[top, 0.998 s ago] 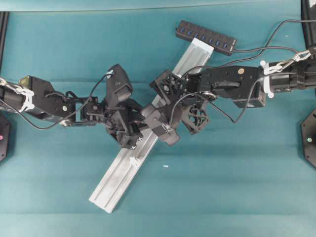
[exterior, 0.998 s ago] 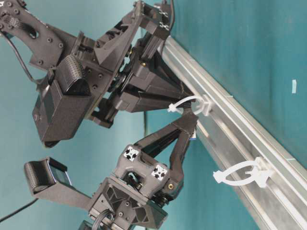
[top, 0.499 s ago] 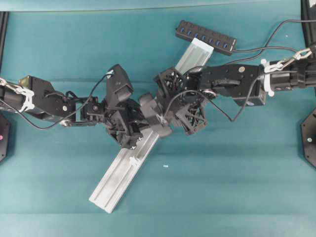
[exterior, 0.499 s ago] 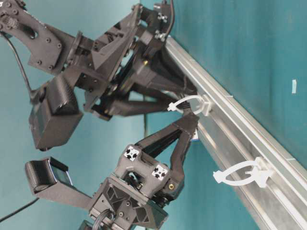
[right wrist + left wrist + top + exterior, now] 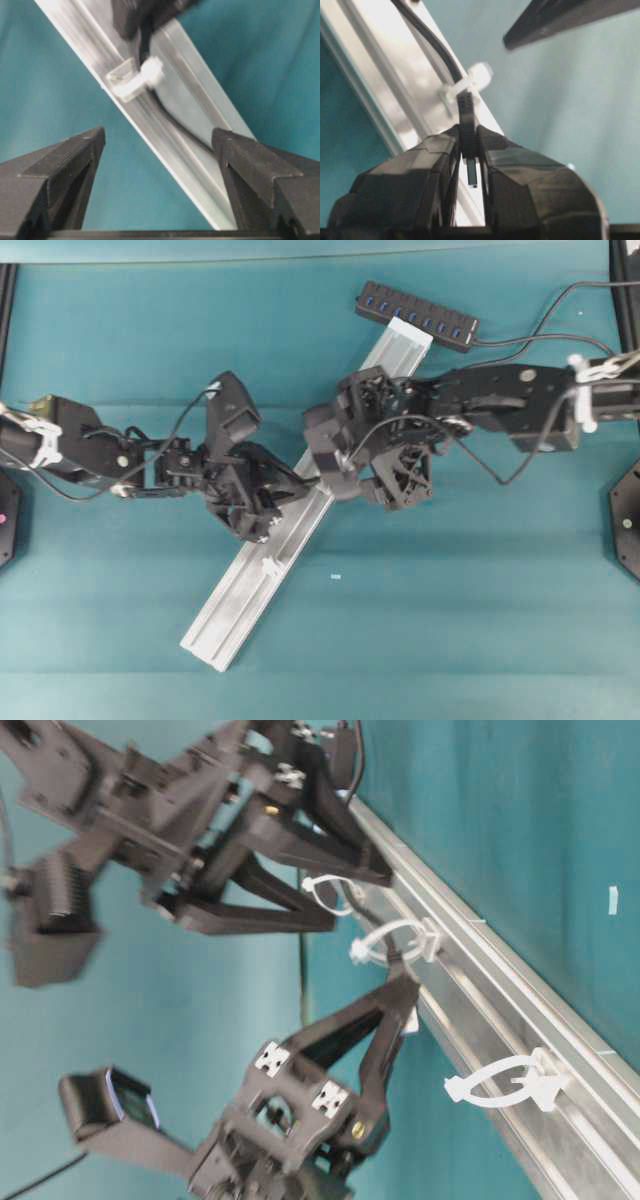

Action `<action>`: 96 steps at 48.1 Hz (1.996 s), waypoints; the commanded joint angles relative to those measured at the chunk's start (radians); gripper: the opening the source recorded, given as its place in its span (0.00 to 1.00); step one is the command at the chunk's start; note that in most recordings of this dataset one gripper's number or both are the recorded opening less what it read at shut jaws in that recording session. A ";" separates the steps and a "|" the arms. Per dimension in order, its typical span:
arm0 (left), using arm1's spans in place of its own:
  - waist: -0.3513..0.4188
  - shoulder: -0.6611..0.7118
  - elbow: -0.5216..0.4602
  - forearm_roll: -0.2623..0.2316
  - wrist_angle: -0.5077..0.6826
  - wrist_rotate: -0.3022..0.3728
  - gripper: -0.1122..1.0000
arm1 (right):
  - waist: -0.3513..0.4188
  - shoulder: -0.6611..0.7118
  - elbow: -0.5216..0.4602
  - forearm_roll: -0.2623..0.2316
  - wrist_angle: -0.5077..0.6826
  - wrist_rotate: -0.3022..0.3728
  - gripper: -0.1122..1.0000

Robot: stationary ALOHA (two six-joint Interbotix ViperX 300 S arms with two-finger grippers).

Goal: Pass the USB cable through three rings with both arms.
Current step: 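Release the right gripper and pull the cable through with the left gripper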

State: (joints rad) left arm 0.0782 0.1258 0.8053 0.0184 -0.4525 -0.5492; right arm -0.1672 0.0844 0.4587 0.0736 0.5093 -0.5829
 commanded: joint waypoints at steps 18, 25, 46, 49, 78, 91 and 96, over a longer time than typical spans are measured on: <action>-0.043 -0.167 0.002 0.003 0.186 -0.095 0.19 | 0.060 -0.003 -0.043 -0.008 0.021 0.230 0.86; -0.054 -0.199 0.008 0.003 0.225 -0.195 0.19 | 0.077 0.018 -0.078 -0.035 0.028 0.238 0.86; -0.060 -0.245 0.018 0.003 0.224 -0.295 0.19 | 0.114 0.092 -0.146 -0.084 0.021 0.238 0.86; -0.061 -0.247 0.018 0.003 0.224 -0.295 0.19 | 0.118 0.101 -0.146 -0.084 0.018 0.238 0.86; -0.063 -0.249 0.021 0.003 0.229 -0.290 0.19 | 0.133 0.138 -0.175 -0.086 -0.009 0.229 0.36; -0.063 -0.249 0.028 0.003 0.229 -0.276 0.19 | 0.123 0.143 -0.187 -0.086 0.011 0.225 0.21; -0.063 -0.249 0.031 0.003 0.230 -0.252 0.19 | 0.118 0.149 -0.199 -0.086 0.023 0.230 0.19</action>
State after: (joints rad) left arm 0.0230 -0.0752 0.8437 0.0199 -0.2163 -0.8115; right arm -0.0414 0.2270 0.2792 -0.0092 0.5277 -0.3559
